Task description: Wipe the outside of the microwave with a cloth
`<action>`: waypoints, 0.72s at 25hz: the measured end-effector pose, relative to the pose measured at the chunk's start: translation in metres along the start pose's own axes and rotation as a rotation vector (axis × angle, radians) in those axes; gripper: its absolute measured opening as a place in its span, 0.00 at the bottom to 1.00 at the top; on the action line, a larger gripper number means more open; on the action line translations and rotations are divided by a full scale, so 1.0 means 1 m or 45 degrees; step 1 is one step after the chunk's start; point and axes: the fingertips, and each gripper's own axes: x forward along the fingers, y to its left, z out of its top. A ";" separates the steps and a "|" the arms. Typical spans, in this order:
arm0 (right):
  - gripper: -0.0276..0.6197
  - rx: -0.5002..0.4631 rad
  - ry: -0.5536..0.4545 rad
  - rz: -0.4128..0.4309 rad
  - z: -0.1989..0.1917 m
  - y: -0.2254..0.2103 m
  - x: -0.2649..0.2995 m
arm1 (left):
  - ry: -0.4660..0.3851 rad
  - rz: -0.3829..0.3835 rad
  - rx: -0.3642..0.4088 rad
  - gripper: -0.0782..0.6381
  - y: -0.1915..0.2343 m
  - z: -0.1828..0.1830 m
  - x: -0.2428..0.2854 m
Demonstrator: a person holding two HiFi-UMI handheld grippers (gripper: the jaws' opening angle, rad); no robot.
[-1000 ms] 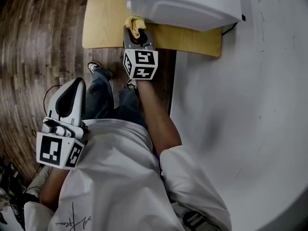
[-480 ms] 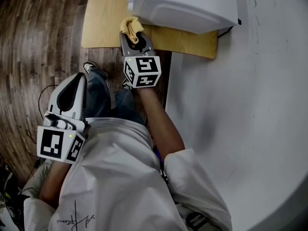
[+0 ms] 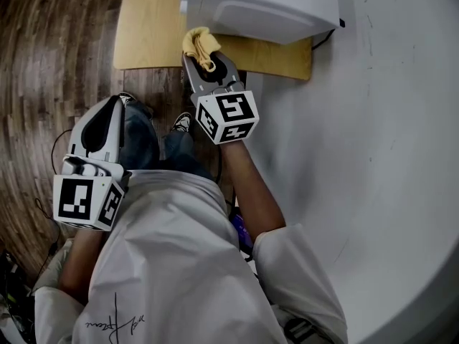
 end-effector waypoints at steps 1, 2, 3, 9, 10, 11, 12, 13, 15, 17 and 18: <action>0.22 0.002 0.003 -0.002 0.003 -0.001 -0.005 | -0.003 -0.003 0.003 0.09 -0.001 0.001 0.000; 0.22 0.003 0.007 -0.005 0.005 -0.002 -0.011 | -0.006 -0.006 0.007 0.10 -0.003 0.001 0.001; 0.22 0.002 0.010 -0.009 0.008 -0.002 -0.016 | -0.009 -0.009 0.011 0.09 -0.004 0.003 0.001; 0.22 -0.025 0.022 -0.020 0.028 -0.003 -0.050 | -0.009 -0.027 0.018 0.09 -0.010 0.008 0.004; 0.22 -0.039 0.022 -0.023 0.032 -0.003 -0.057 | -0.009 -0.029 0.018 0.09 -0.011 0.008 0.005; 0.22 -0.049 0.020 -0.025 0.035 -0.004 -0.063 | -0.010 -0.031 0.018 0.09 -0.012 0.009 0.006; 0.22 -0.050 0.015 -0.028 0.038 -0.005 -0.068 | -0.012 -0.031 0.019 0.09 -0.013 0.010 0.006; 0.22 -0.045 0.009 -0.031 0.041 -0.005 -0.074 | -0.014 -0.031 0.021 0.09 -0.013 0.011 0.006; 0.22 -0.033 0.002 -0.042 0.046 -0.008 -0.083 | -0.016 -0.031 0.031 0.09 -0.014 0.013 0.007; 0.22 -0.032 0.002 -0.052 0.052 -0.011 -0.092 | -0.017 -0.035 0.044 0.09 -0.015 0.016 0.009; 0.22 -0.034 0.004 -0.057 0.054 -0.012 -0.096 | -0.020 -0.037 0.047 0.09 -0.015 0.018 0.009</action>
